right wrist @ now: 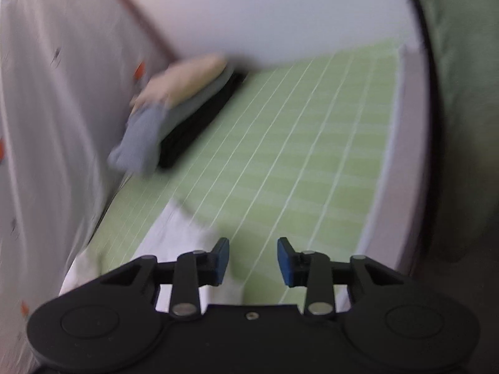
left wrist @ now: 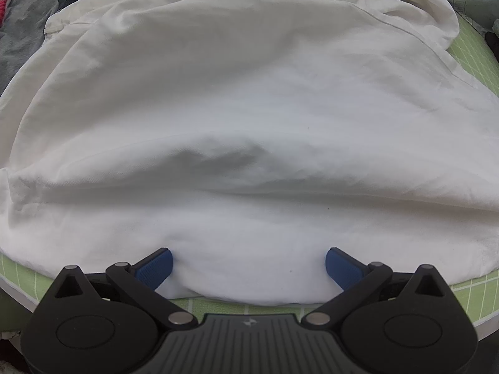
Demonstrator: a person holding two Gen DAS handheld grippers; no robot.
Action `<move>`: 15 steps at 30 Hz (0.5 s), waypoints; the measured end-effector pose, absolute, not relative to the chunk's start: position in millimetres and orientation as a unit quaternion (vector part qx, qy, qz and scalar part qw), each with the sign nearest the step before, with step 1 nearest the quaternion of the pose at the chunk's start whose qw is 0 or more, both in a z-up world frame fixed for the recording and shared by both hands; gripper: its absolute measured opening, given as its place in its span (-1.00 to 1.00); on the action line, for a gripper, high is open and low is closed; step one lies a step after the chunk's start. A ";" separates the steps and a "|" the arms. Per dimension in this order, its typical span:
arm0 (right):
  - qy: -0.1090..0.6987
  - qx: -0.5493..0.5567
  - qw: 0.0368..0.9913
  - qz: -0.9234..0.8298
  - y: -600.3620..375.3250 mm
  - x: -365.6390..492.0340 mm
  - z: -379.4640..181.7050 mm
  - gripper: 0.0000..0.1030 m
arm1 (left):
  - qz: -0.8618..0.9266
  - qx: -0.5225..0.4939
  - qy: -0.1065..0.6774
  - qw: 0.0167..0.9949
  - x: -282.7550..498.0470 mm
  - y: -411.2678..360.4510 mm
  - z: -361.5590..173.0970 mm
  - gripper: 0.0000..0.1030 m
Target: Fold clothes
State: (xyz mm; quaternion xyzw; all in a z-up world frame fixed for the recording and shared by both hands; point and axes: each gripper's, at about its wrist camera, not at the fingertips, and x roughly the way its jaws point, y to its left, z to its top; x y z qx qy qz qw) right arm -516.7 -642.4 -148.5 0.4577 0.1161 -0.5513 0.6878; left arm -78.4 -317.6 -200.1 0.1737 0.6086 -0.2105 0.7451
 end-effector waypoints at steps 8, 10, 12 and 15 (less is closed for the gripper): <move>0.210 0.468 0.717 -0.473 -668.1 -465.4 -174.7 -0.28 | -0.209 0.174 0.612 0.743 -80.1 -315.6 -197.5 1.00; 0.223 0.444 0.738 -0.456 -666.7 -444.4 -172.6 -0.09 | -0.210 0.174 0.611 0.743 -76.0 -317.1 -197.6 1.00; 0.247 0.405 0.759 -0.446 -662.3 -424.8 -169.9 -0.10 | -0.210 0.175 0.611 0.743 -71.9 -318.9 -197.7 1.00; 0.284 0.346 0.783 -0.431 -656.6 -400.1 -169.1 -0.09 | -0.211 0.175 0.610 0.744 -66.8 -320.6 -197.8 1.00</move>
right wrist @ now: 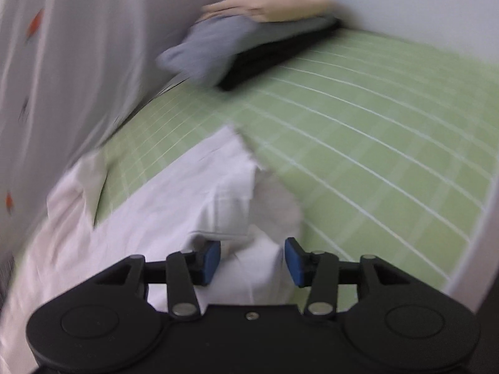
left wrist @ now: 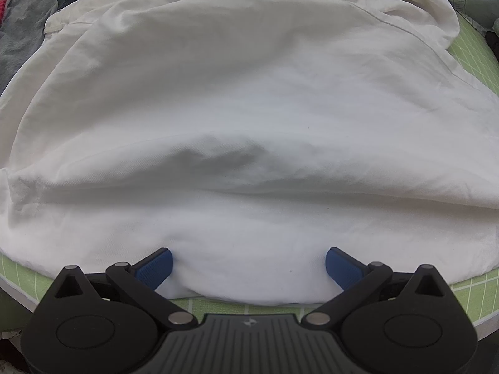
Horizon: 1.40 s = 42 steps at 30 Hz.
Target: Fold clothes
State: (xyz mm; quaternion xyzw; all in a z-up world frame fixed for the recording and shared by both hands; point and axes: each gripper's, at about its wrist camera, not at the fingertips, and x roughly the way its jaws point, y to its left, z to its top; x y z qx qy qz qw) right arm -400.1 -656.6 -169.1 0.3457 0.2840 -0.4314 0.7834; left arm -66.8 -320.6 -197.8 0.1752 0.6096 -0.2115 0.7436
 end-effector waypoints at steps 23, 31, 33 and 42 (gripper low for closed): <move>0.297 0.406 0.707 -0.498 -622.1 -499.9 -170.9 -0.76 | -0.217 0.180 0.610 0.741 -73.2 -300.9 -190.8 1.00; 0.259 0.335 0.736 -0.528 -633.1 -504.3 -146.2 -0.42 | -0.214 0.175 0.605 0.746 -62.9 -304.5 -188.0 1.00; 0.251 0.354 0.736 -0.519 -644.6 -508.4 -149.9 -0.36 | -0.211 0.172 0.605 0.748 -60.4 -305.3 -187.3 1.00; 0.267 0.369 0.777 -0.435 -684.1 -472.5 -169.3 -0.01 | -0.196 0.160 0.608 0.753 -46.2 -310.6 -183.9 1.00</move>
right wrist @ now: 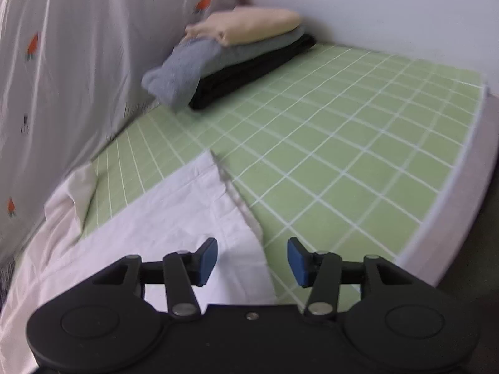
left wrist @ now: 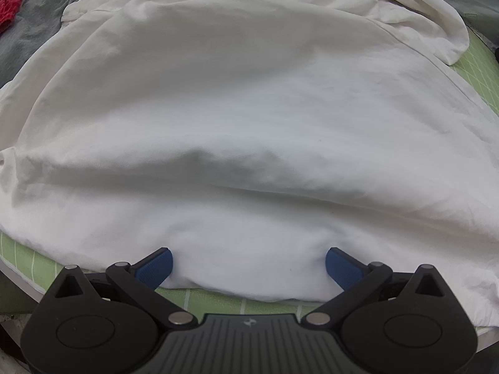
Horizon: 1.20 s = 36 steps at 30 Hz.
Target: Fold clothes
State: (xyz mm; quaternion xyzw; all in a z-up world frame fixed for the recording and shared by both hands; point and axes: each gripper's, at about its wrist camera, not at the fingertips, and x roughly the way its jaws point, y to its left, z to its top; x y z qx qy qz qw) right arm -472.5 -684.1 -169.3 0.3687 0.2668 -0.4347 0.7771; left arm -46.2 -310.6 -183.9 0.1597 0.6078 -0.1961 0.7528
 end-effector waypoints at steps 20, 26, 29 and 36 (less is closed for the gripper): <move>0.322 0.198 0.786 -0.489 -738.1 -437.4 -150.6 -0.45 | -0.230 0.204 0.631 0.713 -58.3 -335.0 -182.1 1.00; 0.251 0.294 0.775 -0.501 -712.6 -478.7 -147.4 0.18 | -0.240 0.214 0.625 0.712 -77.6 -312.6 -186.6 1.00; 0.233 0.327 0.771 -0.494 -689.4 -500.3 -148.7 0.19 | -0.239 0.214 0.626 0.711 -100.8 -285.6 -188.2 1.00; 0.235 0.356 0.739 -0.521 -653.9 -531.8 -160.9 0.29 | -0.242 0.217 0.625 0.710 -122.9 -273.7 -178.5 1.00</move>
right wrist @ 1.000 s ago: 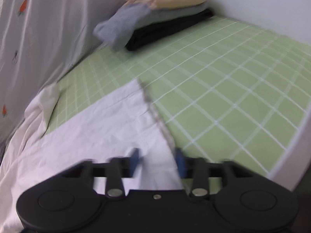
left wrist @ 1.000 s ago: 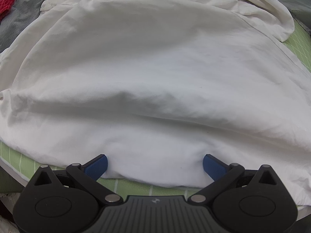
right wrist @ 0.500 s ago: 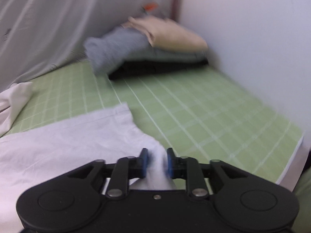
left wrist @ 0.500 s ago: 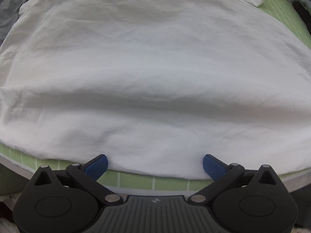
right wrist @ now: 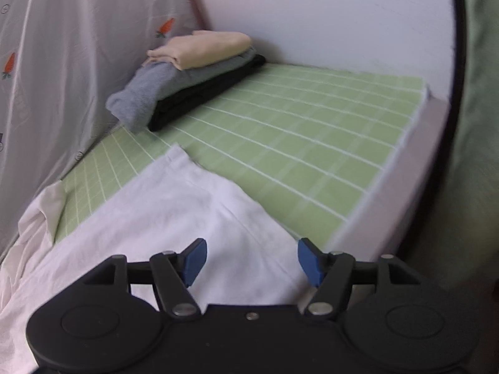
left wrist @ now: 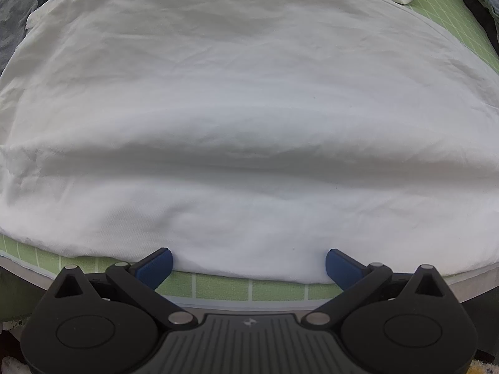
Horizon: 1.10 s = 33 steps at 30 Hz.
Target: Fold clothes
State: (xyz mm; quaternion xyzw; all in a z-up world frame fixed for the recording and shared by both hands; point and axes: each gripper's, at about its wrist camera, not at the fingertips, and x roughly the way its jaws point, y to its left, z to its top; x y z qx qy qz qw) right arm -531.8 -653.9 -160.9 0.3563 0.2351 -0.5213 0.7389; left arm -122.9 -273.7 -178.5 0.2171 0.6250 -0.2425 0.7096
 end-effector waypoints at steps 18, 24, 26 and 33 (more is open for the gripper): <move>0.273 0.346 0.730 -0.522 -660.1 -540.3 -172.4 -0.85 | -0.218 0.192 0.632 0.718 -210.7 -283.7 -197.5 1.00; 0.322 0.309 0.727 -0.522 -663.4 -529.1 -167.3 -0.82 | -0.214 0.186 0.630 0.723 -220.0 -282.5 -197.4 1.00; 0.336 0.292 0.724 -0.527 -663.1 -522.2 -162.0 -0.70 | -0.212 0.182 0.635 0.720 -219.1 -281.1 -197.3 1.00; 0.312 0.275 0.736 -0.534 -661.9 -501.2 -133.0 0.76 | -0.192 0.091 0.644 0.735 -197.6 -256.6 -182.0 1.00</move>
